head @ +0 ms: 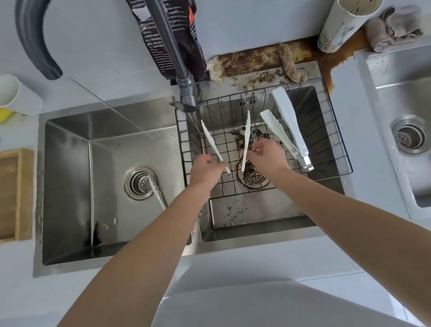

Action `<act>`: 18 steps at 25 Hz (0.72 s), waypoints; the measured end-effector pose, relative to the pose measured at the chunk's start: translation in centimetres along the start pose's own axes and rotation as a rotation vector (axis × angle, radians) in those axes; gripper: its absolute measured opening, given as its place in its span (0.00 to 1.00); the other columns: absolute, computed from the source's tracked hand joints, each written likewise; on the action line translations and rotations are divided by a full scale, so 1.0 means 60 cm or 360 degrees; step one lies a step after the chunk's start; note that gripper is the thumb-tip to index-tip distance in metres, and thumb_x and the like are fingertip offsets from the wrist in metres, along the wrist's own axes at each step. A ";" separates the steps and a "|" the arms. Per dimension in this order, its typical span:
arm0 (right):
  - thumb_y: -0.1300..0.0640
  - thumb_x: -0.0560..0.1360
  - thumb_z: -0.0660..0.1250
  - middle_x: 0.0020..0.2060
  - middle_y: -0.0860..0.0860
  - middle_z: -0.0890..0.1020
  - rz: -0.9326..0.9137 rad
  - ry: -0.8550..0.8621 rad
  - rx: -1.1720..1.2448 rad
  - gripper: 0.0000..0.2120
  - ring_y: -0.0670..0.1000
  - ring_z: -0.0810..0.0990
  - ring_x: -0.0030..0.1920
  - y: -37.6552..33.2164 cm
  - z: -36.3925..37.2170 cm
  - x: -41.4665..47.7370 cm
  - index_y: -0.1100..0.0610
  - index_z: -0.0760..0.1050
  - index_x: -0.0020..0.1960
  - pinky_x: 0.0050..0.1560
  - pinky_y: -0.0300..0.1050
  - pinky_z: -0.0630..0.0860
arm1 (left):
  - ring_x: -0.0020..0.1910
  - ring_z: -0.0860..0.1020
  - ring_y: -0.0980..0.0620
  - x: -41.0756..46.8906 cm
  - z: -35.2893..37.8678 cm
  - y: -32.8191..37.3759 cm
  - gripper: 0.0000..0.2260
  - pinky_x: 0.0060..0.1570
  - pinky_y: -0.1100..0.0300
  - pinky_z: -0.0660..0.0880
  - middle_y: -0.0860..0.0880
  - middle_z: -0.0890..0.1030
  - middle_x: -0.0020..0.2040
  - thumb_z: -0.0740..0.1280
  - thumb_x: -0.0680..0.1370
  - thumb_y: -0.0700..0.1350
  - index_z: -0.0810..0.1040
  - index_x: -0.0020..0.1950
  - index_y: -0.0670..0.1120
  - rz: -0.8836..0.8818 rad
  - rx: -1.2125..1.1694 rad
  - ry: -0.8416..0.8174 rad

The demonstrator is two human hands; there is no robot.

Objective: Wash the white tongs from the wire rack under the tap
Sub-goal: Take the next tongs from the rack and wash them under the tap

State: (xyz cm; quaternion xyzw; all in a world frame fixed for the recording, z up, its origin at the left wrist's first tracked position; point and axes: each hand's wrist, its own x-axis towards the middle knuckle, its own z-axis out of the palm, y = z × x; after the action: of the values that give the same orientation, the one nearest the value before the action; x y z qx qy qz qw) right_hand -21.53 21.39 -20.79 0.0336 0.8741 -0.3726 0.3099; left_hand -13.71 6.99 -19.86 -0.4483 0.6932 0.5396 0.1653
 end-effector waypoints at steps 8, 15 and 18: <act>0.51 0.75 0.70 0.46 0.52 0.82 0.0072 -0.0072 -0.0060 0.16 0.51 0.79 0.45 0.008 0.030 0.047 0.58 0.73 0.58 0.49 0.49 0.78 | 0.55 0.78 0.47 0.051 0.033 0.011 0.27 0.58 0.54 0.76 0.44 0.79 0.60 0.74 0.74 0.47 0.69 0.70 0.42 -0.0122 0.0114 0.0127; 0.50 0.74 0.71 0.45 0.53 0.82 0.0090 -0.0112 -0.0282 0.17 0.54 0.80 0.46 0.022 0.050 0.067 0.57 0.72 0.57 0.42 0.46 0.73 | 0.47 0.83 0.47 0.075 0.057 0.008 0.20 0.46 0.58 0.79 0.44 0.83 0.54 0.75 0.74 0.45 0.75 0.62 0.41 -0.0043 0.0386 0.0233; 0.52 0.74 0.70 0.42 0.52 0.82 0.0087 -0.0111 -0.0329 0.13 0.55 0.79 0.44 0.029 0.056 0.068 0.55 0.71 0.53 0.41 0.45 0.70 | 0.44 0.83 0.46 0.075 0.060 0.007 0.12 0.47 0.51 0.82 0.44 0.84 0.49 0.73 0.74 0.42 0.77 0.55 0.41 -0.0047 0.0404 0.0260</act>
State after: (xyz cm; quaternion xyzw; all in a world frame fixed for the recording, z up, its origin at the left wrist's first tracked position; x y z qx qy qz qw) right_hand -22.60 19.67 -26.01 0.0124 0.8953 -0.2729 0.3518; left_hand -17.41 8.23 -24.17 -0.4763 0.7604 0.4067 0.1718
